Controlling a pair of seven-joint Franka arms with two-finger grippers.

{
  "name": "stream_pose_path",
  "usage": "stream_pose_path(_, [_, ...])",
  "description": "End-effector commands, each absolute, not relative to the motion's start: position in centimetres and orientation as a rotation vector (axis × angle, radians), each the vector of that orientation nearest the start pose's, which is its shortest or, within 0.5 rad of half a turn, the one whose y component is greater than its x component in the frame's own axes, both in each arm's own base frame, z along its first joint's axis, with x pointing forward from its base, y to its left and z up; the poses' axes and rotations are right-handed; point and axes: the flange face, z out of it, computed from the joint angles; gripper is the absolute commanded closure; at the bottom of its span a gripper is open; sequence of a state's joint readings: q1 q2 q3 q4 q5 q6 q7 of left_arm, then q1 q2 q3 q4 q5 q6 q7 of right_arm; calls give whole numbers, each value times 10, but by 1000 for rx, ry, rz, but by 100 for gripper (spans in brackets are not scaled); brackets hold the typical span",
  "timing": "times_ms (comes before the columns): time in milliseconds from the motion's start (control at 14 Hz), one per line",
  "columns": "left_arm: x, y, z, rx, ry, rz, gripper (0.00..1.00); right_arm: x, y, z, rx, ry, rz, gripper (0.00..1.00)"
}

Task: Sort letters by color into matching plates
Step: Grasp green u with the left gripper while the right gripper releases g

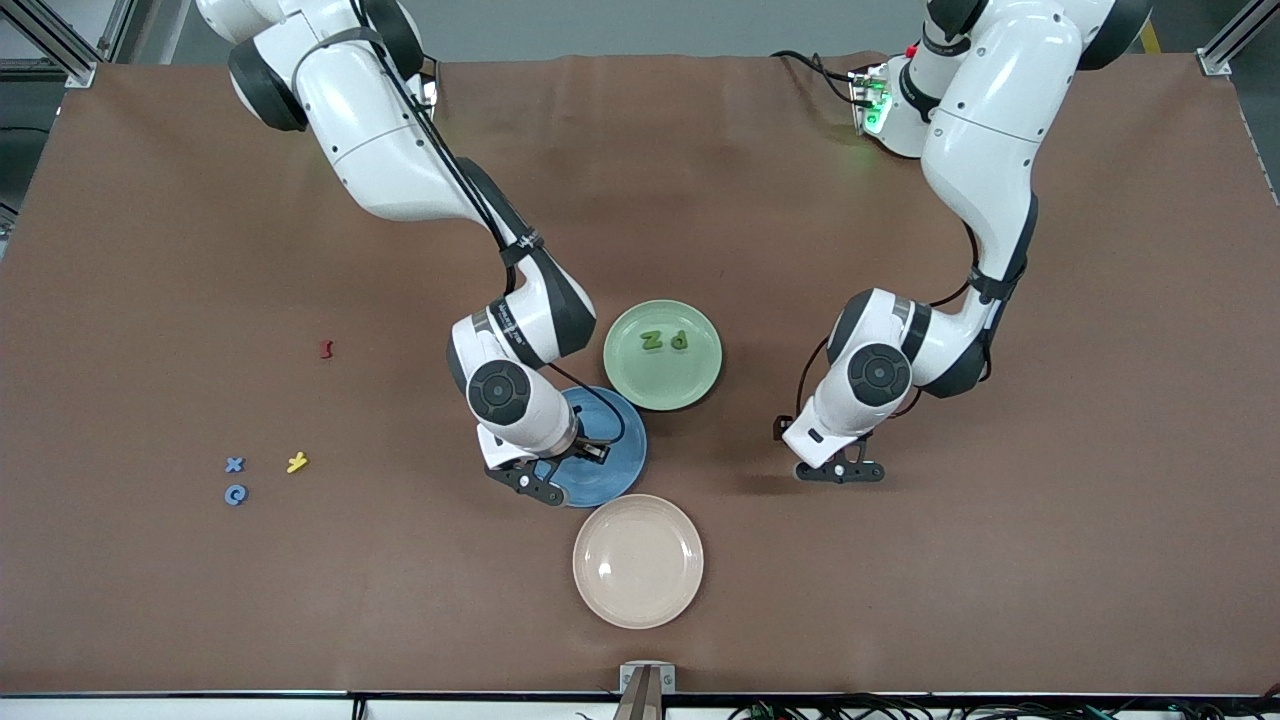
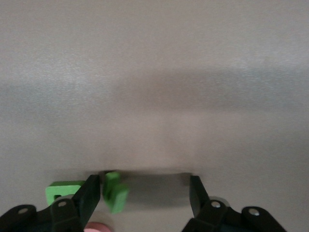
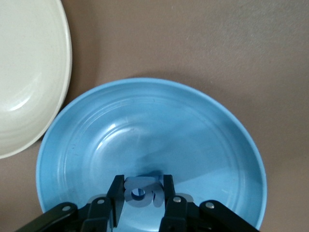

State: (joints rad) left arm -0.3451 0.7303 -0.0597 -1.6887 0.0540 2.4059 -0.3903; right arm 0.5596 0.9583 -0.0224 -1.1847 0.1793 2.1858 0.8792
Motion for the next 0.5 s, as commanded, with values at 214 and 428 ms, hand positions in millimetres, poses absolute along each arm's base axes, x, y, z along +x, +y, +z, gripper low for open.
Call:
stream_pose_path(214, [620,-256,170,-3133,90,7,17,647,414,198,-2940,684,93,100])
stream_pose_path(428, [620,-257,171,-3133,82,7,28,647,413,197,-2947,681,91,100])
